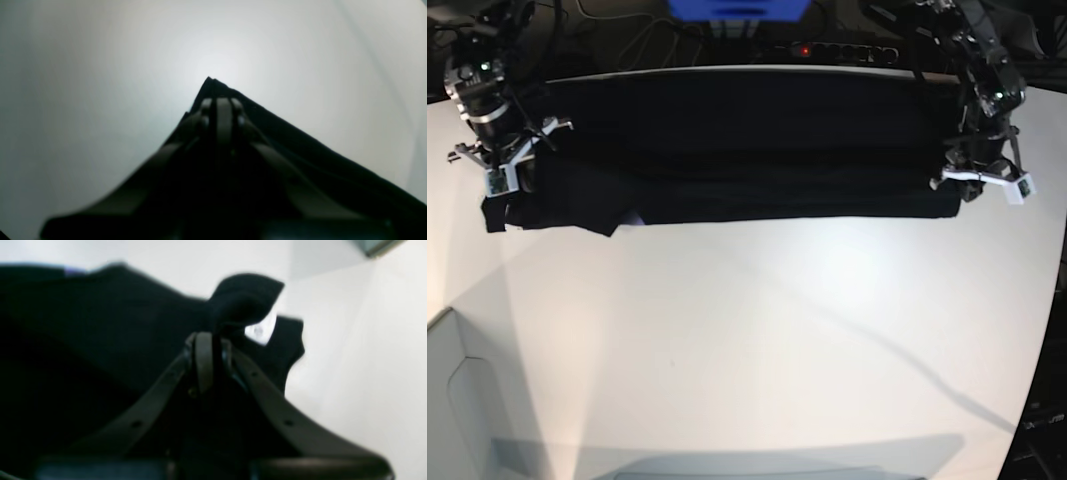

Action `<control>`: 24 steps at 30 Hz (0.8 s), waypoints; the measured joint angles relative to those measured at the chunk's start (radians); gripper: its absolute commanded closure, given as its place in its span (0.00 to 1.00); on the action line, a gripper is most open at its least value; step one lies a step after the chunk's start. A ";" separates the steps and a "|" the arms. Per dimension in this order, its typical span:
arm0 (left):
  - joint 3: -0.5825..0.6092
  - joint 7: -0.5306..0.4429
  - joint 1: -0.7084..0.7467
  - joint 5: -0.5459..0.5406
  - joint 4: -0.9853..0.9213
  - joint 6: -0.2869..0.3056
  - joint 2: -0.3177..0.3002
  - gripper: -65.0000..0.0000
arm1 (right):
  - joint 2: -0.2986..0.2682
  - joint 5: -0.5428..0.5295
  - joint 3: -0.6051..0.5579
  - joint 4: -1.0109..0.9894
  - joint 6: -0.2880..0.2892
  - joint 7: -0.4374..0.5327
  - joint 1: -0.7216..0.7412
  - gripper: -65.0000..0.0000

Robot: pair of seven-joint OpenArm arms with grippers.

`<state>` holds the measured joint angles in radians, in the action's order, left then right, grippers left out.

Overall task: Fold the T-shirt properly
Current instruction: 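Lay the fold down and pull the strip toward the robot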

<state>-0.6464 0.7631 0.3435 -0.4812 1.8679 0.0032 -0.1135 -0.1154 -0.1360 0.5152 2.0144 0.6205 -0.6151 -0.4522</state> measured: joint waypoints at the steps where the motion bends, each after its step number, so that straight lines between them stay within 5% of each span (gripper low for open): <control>1: 0.000 0.000 0.003 0.000 0.000 0.000 0.000 1.00 | 0.002 0.003 0.003 0.000 0.044 0.000 -0.015 1.00; 11: 0.000 0.011 0.050 0.001 0.064 0.000 -0.005 1.00 | 0.074 0.000 0.114 0.001 0.064 -0.003 -0.087 1.00; 24: 0.000 0.004 0.111 -0.006 0.064 0.000 -0.001 1.00 | 0.078 -0.006 0.245 0.001 0.064 0.003 -0.104 1.00</control>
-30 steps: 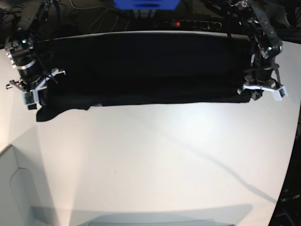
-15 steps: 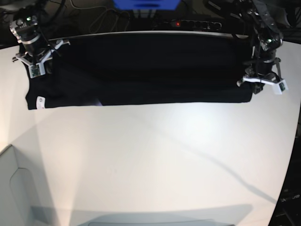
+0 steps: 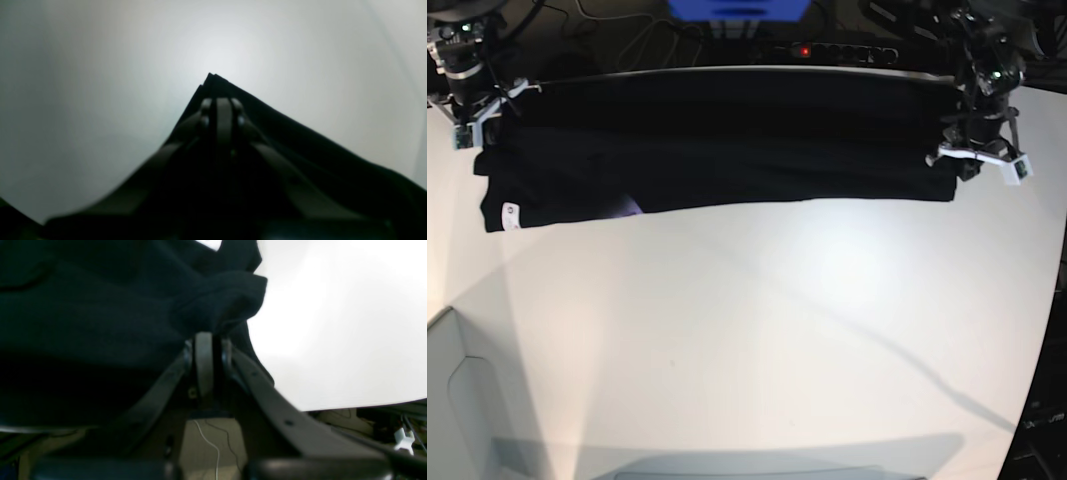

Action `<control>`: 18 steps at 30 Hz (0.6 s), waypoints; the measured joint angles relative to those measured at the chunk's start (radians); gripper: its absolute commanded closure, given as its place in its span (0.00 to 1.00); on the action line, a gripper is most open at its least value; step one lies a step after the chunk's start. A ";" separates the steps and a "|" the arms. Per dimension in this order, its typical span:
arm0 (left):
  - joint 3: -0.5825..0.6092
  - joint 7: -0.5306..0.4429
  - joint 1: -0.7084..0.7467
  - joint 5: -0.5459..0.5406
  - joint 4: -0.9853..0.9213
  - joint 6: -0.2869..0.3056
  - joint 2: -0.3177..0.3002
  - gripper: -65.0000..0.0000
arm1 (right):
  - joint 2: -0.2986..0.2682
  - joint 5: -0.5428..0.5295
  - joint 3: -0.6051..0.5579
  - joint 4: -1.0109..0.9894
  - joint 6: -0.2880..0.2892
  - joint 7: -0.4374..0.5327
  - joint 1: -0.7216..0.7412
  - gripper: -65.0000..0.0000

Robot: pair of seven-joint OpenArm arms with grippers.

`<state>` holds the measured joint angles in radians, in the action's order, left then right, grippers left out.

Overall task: Fold the T-shirt properly
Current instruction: 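Lay the fold down and pull the strip toward the robot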

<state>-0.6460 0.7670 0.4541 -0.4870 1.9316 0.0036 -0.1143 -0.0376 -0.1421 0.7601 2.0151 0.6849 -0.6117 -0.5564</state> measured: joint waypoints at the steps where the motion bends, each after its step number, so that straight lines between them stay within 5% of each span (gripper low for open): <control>1: 0.000 0.000 0.003 0.003 0.000 0.000 0.001 1.00 | 0.008 -0.001 -0.003 0.000 0.000 0.002 -0.010 1.00; 6: -0.002 0.000 0.000 0.007 -0.001 0.000 -0.005 1.00 | 0.052 0.004 -0.023 0.000 0.000 -0.001 -0.007 1.00; 18: -0.066 0.001 -0.005 0.005 -0.047 0.003 -0.005 1.00 | 0.060 0.003 -0.050 0.000 0.000 -0.003 -0.061 1.00</control>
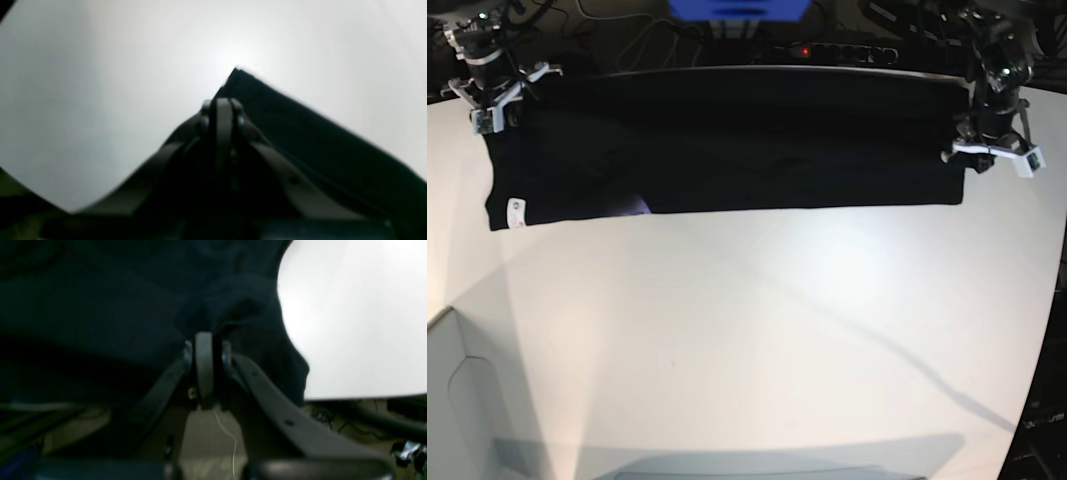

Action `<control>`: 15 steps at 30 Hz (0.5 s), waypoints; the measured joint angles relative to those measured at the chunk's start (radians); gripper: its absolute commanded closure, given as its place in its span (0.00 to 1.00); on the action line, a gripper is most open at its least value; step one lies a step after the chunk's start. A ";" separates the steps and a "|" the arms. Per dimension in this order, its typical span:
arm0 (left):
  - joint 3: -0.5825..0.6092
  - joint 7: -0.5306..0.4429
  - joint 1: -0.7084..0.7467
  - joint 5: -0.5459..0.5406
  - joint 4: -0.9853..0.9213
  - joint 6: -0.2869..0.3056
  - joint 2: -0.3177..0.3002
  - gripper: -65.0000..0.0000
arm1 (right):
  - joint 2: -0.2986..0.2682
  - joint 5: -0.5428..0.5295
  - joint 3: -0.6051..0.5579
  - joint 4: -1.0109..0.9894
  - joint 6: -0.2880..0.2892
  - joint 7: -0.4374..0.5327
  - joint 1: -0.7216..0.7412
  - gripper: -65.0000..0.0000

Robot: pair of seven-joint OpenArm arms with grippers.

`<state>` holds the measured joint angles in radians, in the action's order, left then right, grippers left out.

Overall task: Fold the T-shirt properly
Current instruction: 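Lay the fold down and pull the strip toward the robot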

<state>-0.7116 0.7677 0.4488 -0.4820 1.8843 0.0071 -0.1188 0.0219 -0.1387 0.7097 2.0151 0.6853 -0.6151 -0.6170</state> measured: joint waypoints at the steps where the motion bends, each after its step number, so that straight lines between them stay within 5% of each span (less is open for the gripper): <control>1: 0.000 -0.001 0.000 0.000 -0.010 0.000 0.000 1.00 | 0.000 0.002 -0.004 0.000 0.000 -0.005 -0.003 1.00; 15: 0.000 -0.006 -0.016 -0.001 -0.032 0.000 -0.001 1.00 | 0.014 0.000 -0.006 -0.002 0.000 0.002 -0.004 1.00</control>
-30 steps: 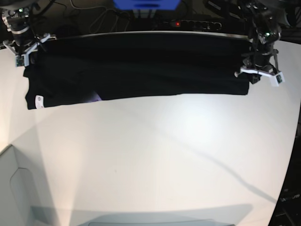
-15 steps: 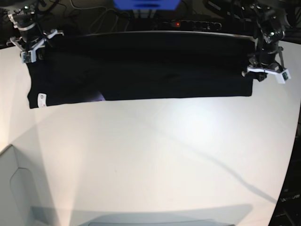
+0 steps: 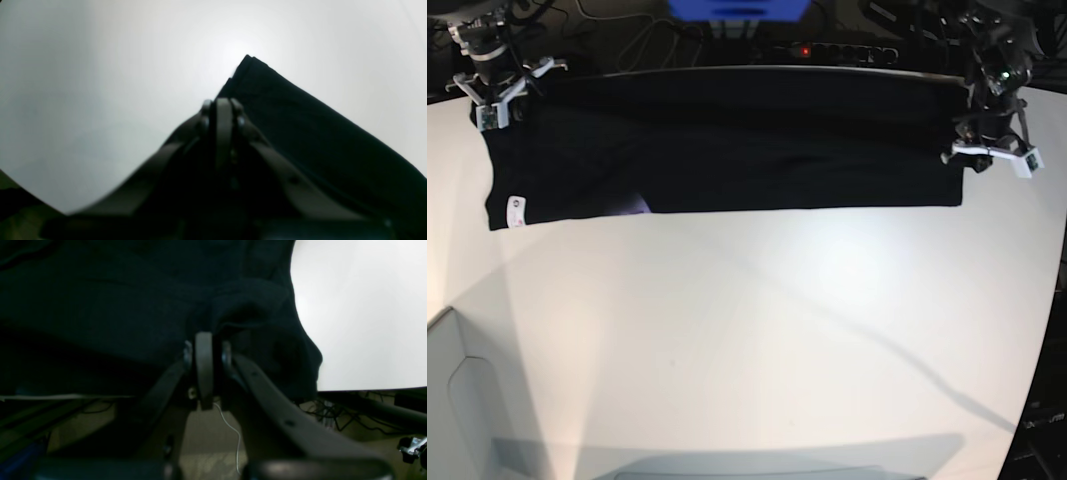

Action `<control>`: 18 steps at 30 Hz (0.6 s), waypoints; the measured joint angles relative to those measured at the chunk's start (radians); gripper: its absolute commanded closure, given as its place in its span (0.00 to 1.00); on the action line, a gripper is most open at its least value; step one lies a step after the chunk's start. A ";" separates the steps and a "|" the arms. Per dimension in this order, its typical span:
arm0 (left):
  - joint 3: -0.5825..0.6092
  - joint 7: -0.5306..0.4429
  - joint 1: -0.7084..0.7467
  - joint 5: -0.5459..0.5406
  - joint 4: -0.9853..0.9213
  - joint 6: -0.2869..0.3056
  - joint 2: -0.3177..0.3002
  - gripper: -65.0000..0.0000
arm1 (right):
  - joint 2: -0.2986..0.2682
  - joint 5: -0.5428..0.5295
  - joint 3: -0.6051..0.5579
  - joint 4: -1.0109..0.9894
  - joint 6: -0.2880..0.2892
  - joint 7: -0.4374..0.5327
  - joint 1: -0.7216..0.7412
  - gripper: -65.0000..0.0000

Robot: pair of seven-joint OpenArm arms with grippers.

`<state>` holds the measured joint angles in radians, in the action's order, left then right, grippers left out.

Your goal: Fold the T-shirt properly

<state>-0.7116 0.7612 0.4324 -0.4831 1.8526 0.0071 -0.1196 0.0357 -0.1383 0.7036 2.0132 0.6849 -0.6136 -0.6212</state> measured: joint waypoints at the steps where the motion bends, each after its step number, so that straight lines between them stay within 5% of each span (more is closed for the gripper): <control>1: 0.000 -0.002 0.000 -0.001 -0.012 0.000 0.000 1.00 | 0.000 0.000 0.000 0.000 0.000 0.000 0.000 1.00; 9: 0.000 0.002 0.000 -0.002 -0.109 0.000 0.001 1.00 | 0.000 0.000 0.000 -0.002 0.000 -0.004 0.000 1.00; 18: 0.006 -0.002 0.005 -0.001 -0.125 0.000 0.004 1.00 | -0.002 0.003 0.091 -0.002 0.000 -0.014 0.000 0.58</control>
<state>-0.7052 0.7593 0.4377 -0.4839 1.7279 0.0071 -0.1154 0.0341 -0.1356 0.7944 2.0109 0.6853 -0.6277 -0.6216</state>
